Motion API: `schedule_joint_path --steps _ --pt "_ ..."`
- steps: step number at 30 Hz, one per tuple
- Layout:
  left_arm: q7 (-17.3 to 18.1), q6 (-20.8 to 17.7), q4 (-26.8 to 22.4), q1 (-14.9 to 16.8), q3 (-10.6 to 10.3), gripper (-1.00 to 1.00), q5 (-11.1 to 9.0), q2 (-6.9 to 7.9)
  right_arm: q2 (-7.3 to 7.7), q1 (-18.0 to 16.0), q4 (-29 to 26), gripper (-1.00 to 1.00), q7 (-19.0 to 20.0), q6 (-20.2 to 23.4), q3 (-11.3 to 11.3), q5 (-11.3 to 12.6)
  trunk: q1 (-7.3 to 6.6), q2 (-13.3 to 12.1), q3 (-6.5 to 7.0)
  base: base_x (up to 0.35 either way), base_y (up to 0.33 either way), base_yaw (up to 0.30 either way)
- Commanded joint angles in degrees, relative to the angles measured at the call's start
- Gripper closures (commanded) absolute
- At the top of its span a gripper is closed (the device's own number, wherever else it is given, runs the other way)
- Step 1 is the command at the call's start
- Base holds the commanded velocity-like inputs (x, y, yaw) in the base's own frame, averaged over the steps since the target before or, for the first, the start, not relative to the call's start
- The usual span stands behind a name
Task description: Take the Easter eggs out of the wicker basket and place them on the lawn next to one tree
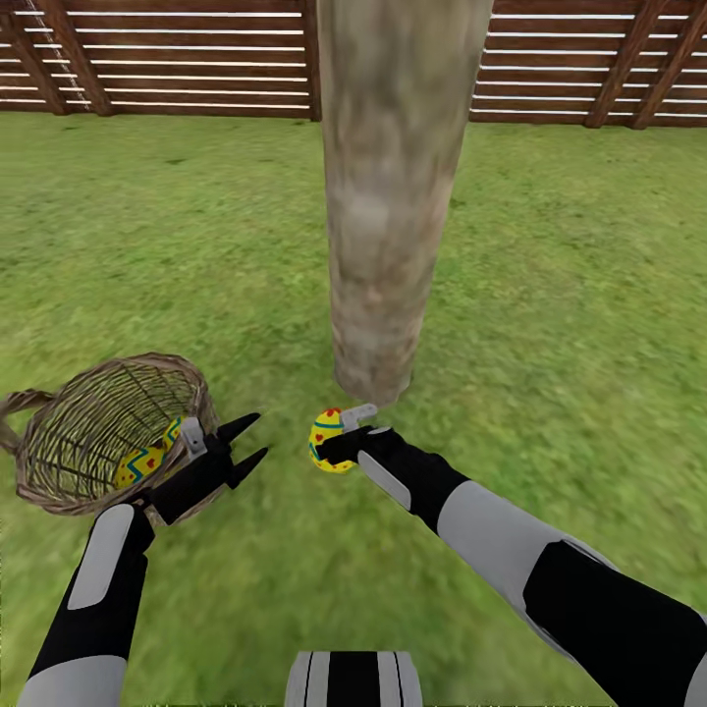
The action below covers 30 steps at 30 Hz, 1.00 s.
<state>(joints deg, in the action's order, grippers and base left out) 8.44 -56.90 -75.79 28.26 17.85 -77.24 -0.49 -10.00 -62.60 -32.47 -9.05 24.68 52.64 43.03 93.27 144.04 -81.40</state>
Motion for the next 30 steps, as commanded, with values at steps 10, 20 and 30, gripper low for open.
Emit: schedule_joint_path --steps 10,20,30 --pt "0.45 -0.32 0.25 0.05 0.16 -1.0 0.51 -0.12 0.0 -0.06 -0.22 1.0 -0.38 0.04 0.3 0.48 0.24 0.15 -2.26 0.0 0.0 0.006" --pt "0.44 -0.28 0.29 0.05 0.16 -1.0 0.51 -0.2 0.0 -0.06 -0.4 1.0 -0.18 -0.01 0.36 0.4 0.5 0.29 -4.48 0.0 0.0 0.0" --pt "0.44 -0.31 0.29 0.05 0.16 -1.0 0.52 -0.14 0.0 -0.06 -0.4 1.0 -0.27 -0.07 0.36 0.39 0.76 0.42 -6.69 0.0 0.0 0.0"
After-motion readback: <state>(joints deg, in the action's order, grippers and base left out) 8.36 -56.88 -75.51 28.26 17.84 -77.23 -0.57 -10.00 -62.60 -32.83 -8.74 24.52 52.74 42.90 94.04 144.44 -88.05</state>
